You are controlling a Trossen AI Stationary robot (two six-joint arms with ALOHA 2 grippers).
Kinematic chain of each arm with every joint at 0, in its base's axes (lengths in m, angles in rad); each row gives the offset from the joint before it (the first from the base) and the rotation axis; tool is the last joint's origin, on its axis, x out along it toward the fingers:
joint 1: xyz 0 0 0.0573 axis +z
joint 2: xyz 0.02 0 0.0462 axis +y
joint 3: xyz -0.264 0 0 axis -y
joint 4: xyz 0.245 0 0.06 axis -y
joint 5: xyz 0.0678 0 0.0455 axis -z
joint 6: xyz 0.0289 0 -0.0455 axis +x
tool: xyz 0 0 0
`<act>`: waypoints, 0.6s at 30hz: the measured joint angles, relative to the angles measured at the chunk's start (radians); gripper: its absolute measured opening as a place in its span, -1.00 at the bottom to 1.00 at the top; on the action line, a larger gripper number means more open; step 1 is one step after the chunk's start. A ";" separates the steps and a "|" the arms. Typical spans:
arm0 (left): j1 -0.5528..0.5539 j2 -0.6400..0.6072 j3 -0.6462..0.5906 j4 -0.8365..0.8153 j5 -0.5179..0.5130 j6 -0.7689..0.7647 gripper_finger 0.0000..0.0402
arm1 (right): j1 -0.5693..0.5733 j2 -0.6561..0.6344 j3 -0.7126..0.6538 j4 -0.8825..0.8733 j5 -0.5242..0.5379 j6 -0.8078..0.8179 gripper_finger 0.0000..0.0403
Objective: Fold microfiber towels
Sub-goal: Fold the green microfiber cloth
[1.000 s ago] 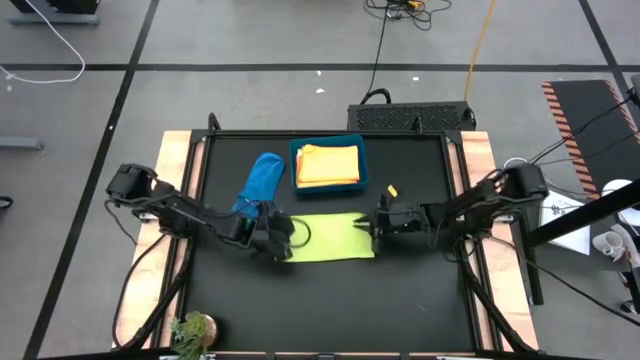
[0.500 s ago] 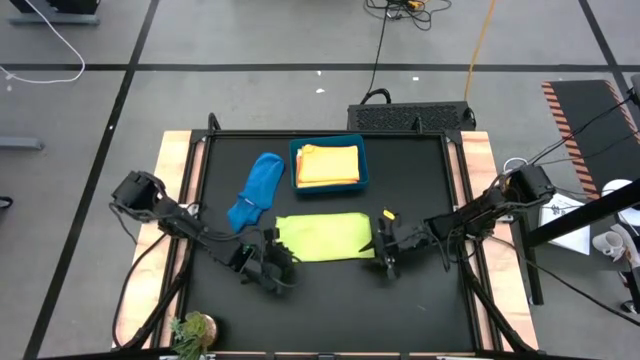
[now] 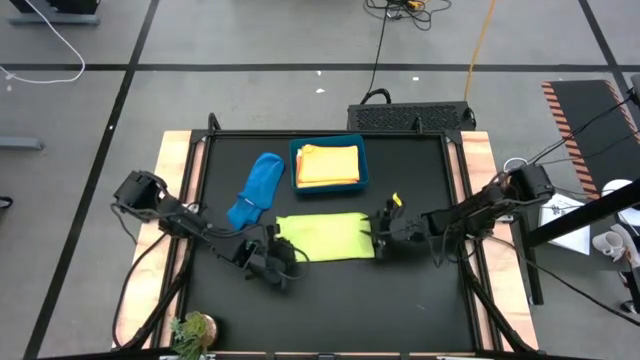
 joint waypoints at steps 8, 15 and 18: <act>0.043 0.010 0.000 -0.153 0.052 -0.090 -0.21 | -0.091 0.000 -0.001 -0.155 -0.081 0.089 -0.41; 0.113 0.010 0.000 -0.228 0.041 -0.092 -0.21 | 0.006 0.000 0.000 -0.156 -0.241 0.188 -0.58; 0.145 0.010 0.000 -0.235 0.009 -0.055 -0.21 | 0.075 -0.001 0.000 -0.161 -0.261 0.246 -0.64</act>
